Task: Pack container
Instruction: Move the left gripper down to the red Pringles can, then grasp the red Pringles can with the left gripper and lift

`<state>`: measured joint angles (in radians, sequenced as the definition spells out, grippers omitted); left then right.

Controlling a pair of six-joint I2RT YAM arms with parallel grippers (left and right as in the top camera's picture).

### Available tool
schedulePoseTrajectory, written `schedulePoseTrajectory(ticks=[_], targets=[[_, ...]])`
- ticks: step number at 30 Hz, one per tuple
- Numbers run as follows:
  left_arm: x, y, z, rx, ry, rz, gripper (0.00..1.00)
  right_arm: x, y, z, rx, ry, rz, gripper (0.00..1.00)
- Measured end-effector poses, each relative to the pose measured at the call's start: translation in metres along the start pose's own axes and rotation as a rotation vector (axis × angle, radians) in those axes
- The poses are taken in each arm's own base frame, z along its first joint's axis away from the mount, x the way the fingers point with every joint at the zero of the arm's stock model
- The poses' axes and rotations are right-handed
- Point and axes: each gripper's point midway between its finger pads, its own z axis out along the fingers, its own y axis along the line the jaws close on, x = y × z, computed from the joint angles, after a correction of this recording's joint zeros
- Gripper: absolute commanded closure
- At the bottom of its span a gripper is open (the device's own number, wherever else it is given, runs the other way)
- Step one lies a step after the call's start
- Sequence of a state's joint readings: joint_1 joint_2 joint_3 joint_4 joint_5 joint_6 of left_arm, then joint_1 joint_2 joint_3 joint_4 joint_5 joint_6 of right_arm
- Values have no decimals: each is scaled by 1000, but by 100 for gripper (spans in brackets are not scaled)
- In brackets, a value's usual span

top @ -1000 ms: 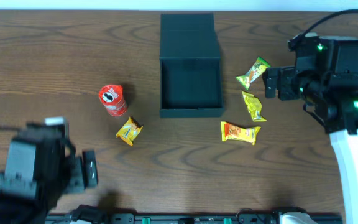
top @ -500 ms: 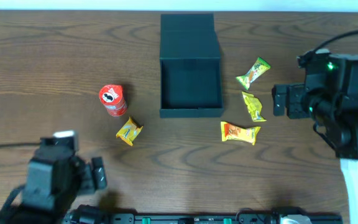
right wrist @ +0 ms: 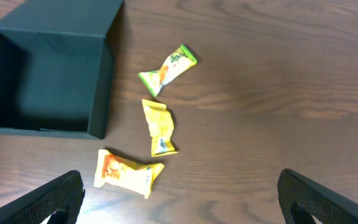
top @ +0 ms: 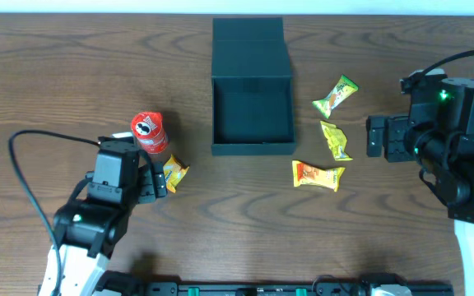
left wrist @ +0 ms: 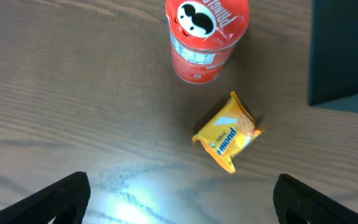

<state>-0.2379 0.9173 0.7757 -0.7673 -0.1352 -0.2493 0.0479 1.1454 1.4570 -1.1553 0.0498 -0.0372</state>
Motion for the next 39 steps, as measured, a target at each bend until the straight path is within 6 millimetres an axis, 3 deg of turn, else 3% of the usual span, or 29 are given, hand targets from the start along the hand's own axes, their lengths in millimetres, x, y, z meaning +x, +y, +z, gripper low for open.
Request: schedulePoseTrajectory(ticks=[15,23,33,39], targets=[[15,6,67,-76,-32,20,5,-10,-6,0,33,-40,3,1],[5,2,72,-65,-68,21,5,-10,-6,0,35,-39,3,1],[-1,-11,117,-64,-54,170,4,-10,-6,0,35,-39,3,1],[-21,-21,136,-49,-136,227,5,-5,-6,0,35,-22,2,1]])
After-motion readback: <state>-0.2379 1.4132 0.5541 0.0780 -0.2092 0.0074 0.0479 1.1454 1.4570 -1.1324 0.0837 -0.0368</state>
